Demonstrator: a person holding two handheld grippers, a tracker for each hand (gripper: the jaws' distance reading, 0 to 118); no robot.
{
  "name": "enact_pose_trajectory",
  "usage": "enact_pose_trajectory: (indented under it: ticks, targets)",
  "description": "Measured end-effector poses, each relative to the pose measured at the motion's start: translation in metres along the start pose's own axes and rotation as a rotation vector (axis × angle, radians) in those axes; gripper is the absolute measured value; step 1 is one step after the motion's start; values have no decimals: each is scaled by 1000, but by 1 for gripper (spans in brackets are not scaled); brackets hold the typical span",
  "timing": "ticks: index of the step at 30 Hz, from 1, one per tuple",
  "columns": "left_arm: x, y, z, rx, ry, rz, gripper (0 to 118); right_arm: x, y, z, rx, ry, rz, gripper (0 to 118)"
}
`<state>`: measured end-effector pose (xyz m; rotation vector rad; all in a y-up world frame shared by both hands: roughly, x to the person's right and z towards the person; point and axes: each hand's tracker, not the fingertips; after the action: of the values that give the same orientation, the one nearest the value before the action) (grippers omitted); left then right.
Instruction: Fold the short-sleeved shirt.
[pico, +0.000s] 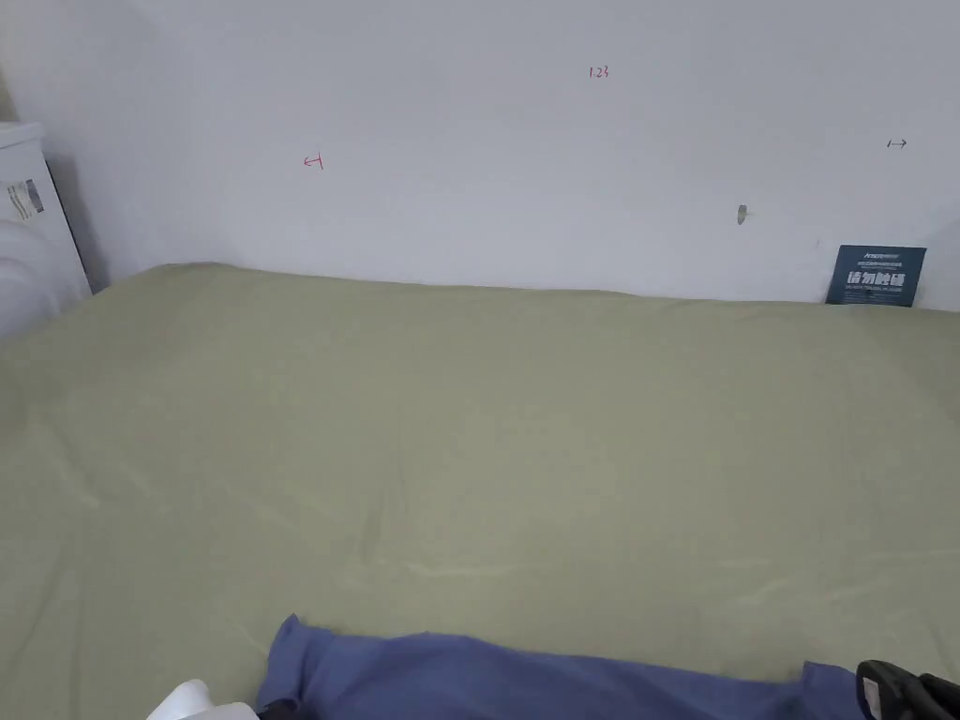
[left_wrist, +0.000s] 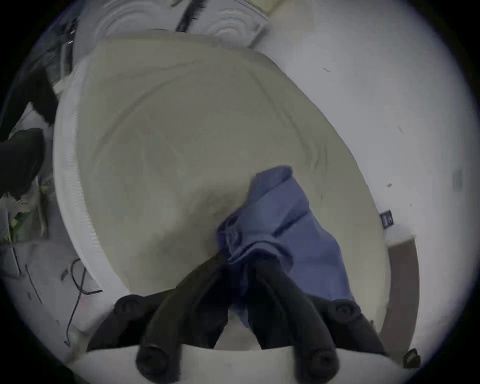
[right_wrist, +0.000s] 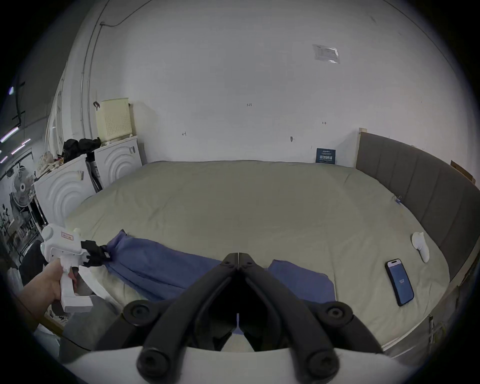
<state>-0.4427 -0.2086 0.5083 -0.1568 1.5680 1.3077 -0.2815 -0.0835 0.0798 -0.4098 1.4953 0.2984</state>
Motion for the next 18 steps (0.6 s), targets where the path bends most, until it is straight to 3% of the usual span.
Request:
enact_pose_trajectory:
  ticks: [5,7,13,18]
  targets:
    - [-8,0,22,62,-103,23,13,5,-1,5,-4,-19,3,0]
    - [7,-9,49,132,-147,-33,13,8,0,8,5,-28,-9,0]
    - [55,-29,81,260,-262,-367,13,12,6,17,26,-47,-18,0]
    - [102,-67,94,299,-377,-724,13,18,6,24,38,-75,-18,0]
